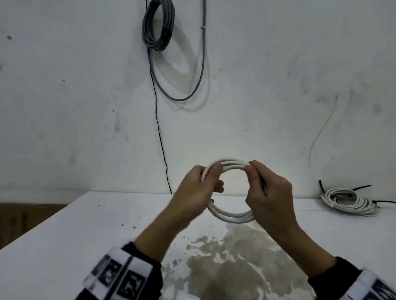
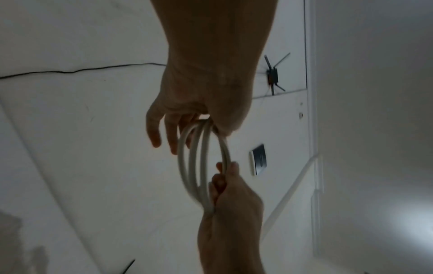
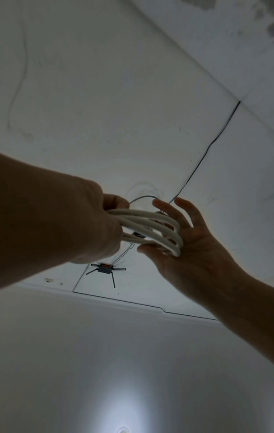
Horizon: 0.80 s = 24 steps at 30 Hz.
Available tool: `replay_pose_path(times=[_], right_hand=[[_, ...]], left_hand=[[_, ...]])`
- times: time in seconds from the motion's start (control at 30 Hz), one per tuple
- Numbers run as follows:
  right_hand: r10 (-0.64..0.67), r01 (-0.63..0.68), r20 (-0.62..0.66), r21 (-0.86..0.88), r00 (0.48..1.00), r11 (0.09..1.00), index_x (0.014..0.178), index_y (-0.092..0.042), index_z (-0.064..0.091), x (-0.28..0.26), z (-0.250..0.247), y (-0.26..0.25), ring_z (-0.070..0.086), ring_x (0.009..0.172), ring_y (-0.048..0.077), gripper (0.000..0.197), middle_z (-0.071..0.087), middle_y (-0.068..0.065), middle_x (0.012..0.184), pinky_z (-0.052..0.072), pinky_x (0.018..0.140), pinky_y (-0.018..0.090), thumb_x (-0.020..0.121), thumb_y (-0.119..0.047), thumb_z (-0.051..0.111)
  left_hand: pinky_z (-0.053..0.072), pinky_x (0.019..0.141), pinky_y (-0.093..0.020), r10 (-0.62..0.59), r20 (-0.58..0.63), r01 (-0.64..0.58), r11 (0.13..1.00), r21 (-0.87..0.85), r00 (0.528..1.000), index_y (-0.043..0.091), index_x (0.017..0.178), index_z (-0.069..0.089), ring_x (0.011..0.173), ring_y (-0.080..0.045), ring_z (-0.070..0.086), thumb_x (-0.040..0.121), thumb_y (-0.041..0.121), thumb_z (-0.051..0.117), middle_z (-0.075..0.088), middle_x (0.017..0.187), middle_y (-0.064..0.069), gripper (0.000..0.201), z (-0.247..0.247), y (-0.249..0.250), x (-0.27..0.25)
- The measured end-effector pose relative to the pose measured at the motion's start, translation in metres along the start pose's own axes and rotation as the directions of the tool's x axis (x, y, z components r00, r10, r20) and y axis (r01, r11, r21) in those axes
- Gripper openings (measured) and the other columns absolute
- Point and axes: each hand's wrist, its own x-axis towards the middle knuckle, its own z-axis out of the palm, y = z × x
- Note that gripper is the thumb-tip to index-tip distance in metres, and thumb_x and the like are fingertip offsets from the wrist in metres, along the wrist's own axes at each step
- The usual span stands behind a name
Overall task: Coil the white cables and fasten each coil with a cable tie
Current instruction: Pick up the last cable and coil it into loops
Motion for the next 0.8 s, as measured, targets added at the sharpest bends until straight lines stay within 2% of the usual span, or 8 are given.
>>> replay_pose_path(times=[0.1,0.2,0.3,0.4,0.5,0.57,0.7,0.8], right_hand=[[0.067,-0.068,-0.059,-0.012,0.996,0.998,0.076,-0.004,0.057,-0.009,0.004,-0.001,0.042,0.045,0.024,0.028,0.042,0.006,0.049,0.035,0.046,0.031,0.094,-0.021,0.045],[0.102,-0.106,-0.103,-0.029,0.989,0.994,0.074,-0.002,0.055,-0.015,0.003,0.000,0.038,0.047,0.025,0.026,0.041,0.009,0.049,0.033,0.047,0.032,0.096,-0.014,0.048],[0.094,-0.102,-0.137,-0.053,0.986,0.993,0.072,-0.002,0.054,-0.021,-0.001,0.001,0.037,0.046,0.026,0.029,0.040,0.008,0.049,0.033,0.046,0.033,0.095,-0.017,0.046],[0.061,-0.078,-0.185,-0.087,0.981,0.993,0.069,-0.005,0.051,-0.025,-0.004,0.000,0.031,0.046,0.016,0.027,0.032,-0.005,0.048,0.027,0.045,0.017,0.093,-0.017,0.045],[0.039,-0.062,-0.204,-0.107,0.978,0.992,0.068,-0.007,0.049,-0.026,-0.008,-0.002,0.029,0.049,0.014,0.026,0.029,-0.009,0.050,0.024,0.046,0.012,0.093,-0.014,0.045],[0.029,-0.053,-0.207,-0.110,0.978,0.993,0.068,-0.008,0.048,-0.025,-0.010,-0.003,0.029,0.048,0.012,0.026,0.030,-0.010,0.051,0.024,0.047,0.011,0.094,-0.014,0.045],[0.013,-0.032,-0.201,-0.094,0.980,0.995,0.071,-0.006,0.051,-0.023,-0.015,-0.008,0.029,0.048,0.011,0.025,0.033,-0.008,0.052,0.024,0.048,0.012,0.094,-0.014,0.045],[0.075,-0.080,-0.175,-0.024,0.982,0.996,0.076,-0.004,0.056,-0.023,-0.021,-0.010,0.032,0.047,0.018,0.026,0.040,0.005,0.051,0.029,0.045,0.025,0.094,-0.016,0.044]], left_hand=[[0.059,0.068,-0.033,-0.031,-0.128,-0.005,0.962,-0.273,0.991,0.009,0.092,0.061,0.070,-0.018,0.069,0.096,0.041,0.040,0.065,0.069,-0.006,0.038,0.020,-0.005,-0.006],[0.058,0.054,-0.028,-0.162,-0.141,0.079,0.883,-0.463,0.977,0.004,0.077,0.060,0.050,-0.017,0.063,0.092,0.043,0.047,0.056,0.057,-0.005,0.044,0.030,-0.002,-0.011],[0.057,0.054,-0.028,-0.243,-0.156,0.140,0.862,-0.487,0.957,0.005,0.072,0.060,0.047,-0.016,0.061,0.086,0.053,0.050,0.055,0.052,-0.004,0.052,0.035,-0.001,-0.014],[0.057,0.060,-0.032,-0.273,-0.178,0.156,0.859,-0.487,0.945,0.007,0.071,0.060,0.051,-0.015,0.059,0.086,0.056,0.049,0.053,0.055,-0.003,0.052,0.041,0.001,-0.016],[0.058,0.065,-0.035,-0.315,-0.177,0.184,0.835,-0.519,0.932,0.006,0.074,0.059,0.059,-0.018,0.059,0.087,0.055,0.048,0.054,0.061,-0.005,0.052,0.050,0.002,-0.019],[0.055,0.056,-0.031,-0.325,-0.206,0.165,0.819,-0.550,0.923,0.006,0.071,0.057,0.052,-0.016,0.057,0.088,0.054,0.048,0.052,0.056,-0.003,0.052,0.055,0.002,-0.020],[0.037,0.041,-0.023,-0.267,-0.284,0.073,0.834,-0.547,0.921,0.007,0.065,0.057,0.033,-0.010,0.037,0.087,0.056,0.046,0.039,0.038,0.005,0.055,0.061,0.001,-0.023],[0.025,0.036,-0.018,-0.253,-0.216,0.070,0.785,-0.616,0.943,0.007,0.061,0.053,0.030,-0.008,0.026,0.087,0.056,0.044,0.032,0.035,0.005,0.057,0.058,0.003,-0.022]])
